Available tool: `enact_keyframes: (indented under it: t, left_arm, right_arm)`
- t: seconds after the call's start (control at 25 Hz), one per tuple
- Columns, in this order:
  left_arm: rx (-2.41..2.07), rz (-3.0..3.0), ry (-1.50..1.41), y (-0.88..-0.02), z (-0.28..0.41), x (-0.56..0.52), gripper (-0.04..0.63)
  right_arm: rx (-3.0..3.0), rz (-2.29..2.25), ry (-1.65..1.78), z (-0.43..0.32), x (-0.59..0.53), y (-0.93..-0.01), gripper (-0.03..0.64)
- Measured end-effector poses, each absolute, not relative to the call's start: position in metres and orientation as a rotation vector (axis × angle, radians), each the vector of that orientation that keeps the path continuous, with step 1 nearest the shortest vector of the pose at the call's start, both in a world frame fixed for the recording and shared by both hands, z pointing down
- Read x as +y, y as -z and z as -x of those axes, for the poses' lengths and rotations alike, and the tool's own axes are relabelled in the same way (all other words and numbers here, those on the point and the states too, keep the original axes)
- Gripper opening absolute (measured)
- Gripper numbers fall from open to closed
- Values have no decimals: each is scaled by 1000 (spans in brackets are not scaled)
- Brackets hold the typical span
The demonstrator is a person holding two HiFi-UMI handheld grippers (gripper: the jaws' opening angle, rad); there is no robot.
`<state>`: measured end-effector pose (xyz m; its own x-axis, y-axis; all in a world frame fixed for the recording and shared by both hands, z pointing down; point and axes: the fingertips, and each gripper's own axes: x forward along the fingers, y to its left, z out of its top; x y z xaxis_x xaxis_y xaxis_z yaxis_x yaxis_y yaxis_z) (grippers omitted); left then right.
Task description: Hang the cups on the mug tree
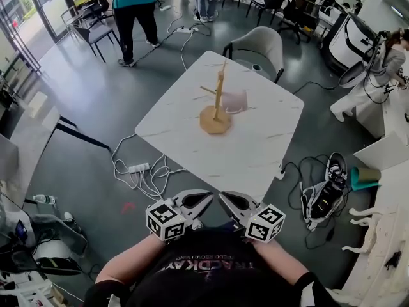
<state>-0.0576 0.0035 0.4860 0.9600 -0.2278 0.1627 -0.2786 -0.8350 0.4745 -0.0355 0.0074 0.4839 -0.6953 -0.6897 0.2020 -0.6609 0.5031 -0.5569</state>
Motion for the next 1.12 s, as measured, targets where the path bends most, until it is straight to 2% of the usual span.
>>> enact_keyframes:
  t: [1.12]
  left_arm:
    - [-360,-2594,-139,-489,58,7,-3]
  right_arm:
    - [2690,1196,972,39,11,-488,9]
